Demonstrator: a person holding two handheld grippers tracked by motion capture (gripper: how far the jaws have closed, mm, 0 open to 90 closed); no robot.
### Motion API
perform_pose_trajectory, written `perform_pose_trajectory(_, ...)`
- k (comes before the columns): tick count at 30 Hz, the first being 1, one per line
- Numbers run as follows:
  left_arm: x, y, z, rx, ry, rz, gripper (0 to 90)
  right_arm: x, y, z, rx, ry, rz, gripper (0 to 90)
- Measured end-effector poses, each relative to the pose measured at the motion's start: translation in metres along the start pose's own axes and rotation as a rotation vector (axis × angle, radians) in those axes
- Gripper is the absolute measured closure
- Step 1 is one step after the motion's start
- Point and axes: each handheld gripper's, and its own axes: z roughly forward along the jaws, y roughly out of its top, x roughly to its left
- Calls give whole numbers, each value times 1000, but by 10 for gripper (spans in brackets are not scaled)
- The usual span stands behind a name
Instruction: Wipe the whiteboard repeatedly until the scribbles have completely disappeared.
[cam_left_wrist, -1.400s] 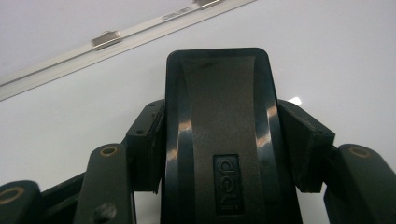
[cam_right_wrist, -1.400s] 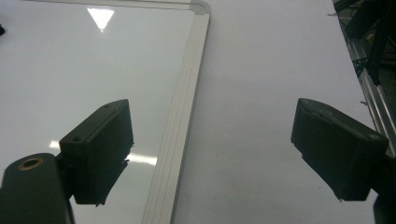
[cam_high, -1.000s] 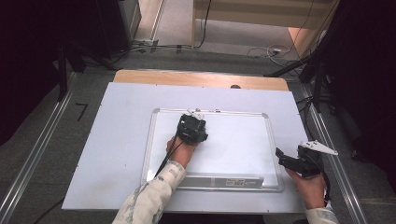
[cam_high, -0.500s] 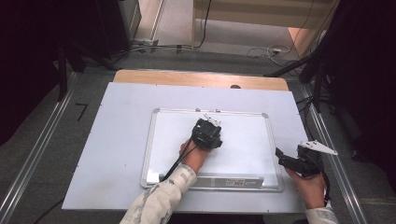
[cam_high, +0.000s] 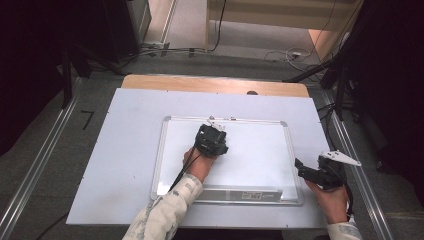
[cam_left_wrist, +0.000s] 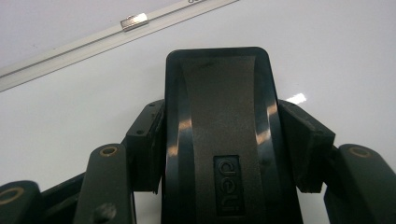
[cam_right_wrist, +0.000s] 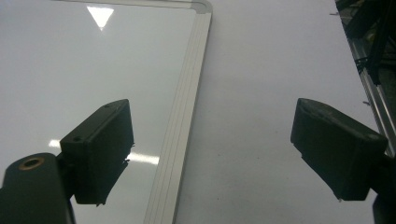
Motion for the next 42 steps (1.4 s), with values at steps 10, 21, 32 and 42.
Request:
perform_pose_trajectory(10, -29, 4, 3, -3, -53, 49, 401, 1, 1, 1, 0, 2, -1, 118)
perform_pose_trajectory(21, -31, 11, 10, -8, -47, 39, 401, -1, 0, 0, -3, 6, 4, 118)
perform_pose_trajectory(32, 21, 4, 5, -2, 34, -54, 401, -1, 0, -1, -1, 1, 4, 118)
perform_pose_trajectory(42, 22, -1, 1, -4, 32, -57, 401, 1, 0, 1, 3, -1, 1, 118)
